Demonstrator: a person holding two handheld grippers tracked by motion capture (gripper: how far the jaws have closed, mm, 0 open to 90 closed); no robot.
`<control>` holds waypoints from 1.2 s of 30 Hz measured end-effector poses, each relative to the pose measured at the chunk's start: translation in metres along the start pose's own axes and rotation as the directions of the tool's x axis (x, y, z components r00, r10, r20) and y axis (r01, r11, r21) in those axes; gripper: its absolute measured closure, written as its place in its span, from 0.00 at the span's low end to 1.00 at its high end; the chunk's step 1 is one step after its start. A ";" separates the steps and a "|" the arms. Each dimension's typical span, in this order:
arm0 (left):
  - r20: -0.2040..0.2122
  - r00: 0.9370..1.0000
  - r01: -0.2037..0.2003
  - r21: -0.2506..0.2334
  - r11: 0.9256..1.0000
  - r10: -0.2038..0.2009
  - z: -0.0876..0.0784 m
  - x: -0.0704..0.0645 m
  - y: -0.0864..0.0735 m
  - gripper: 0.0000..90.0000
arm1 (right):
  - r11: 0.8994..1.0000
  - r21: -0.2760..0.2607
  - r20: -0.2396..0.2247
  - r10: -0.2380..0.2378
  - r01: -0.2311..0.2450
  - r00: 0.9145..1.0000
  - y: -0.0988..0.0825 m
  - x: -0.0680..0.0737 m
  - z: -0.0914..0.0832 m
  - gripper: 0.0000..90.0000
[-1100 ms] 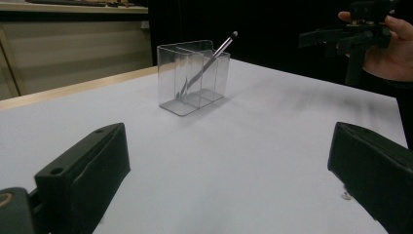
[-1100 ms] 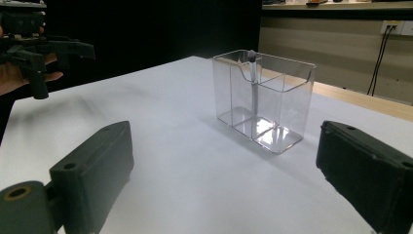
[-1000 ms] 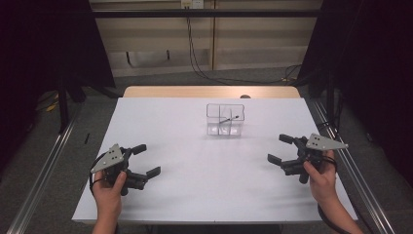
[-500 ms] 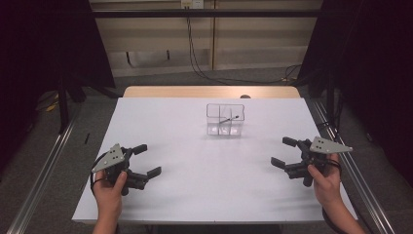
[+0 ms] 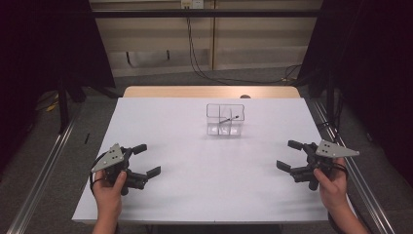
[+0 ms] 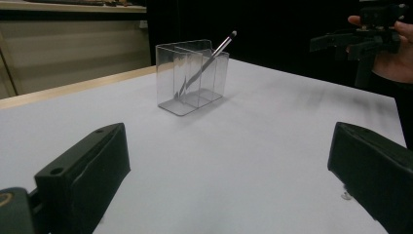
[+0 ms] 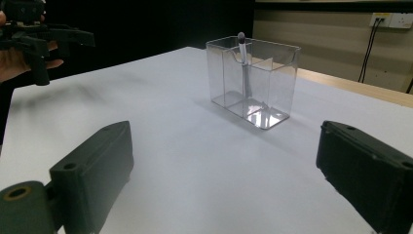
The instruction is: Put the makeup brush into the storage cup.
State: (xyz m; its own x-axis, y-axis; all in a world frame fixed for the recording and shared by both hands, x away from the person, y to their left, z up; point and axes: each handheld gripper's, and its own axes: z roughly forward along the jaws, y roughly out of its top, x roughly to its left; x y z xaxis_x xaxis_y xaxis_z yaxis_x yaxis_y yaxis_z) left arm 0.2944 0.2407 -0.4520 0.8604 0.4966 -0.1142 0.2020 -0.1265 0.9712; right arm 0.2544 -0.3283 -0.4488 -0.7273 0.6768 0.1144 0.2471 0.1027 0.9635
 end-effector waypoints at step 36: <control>0.005 1.000 0.006 -0.001 1.000 -0.006 0.004 0.004 -0.001 0.02 | 1.000 -0.009 -0.009 0.003 -0.003 1.000 -0.015 0.006 -0.017 0.07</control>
State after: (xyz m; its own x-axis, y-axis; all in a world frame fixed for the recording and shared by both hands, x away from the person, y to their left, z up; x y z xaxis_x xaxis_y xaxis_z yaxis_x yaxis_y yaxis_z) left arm 0.2998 0.2398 -0.4543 0.8612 0.4935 -0.1214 0.2068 -0.1222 0.9707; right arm 0.2356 -0.3380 -0.4580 -0.7321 0.6707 0.1192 0.2431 0.0938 0.9654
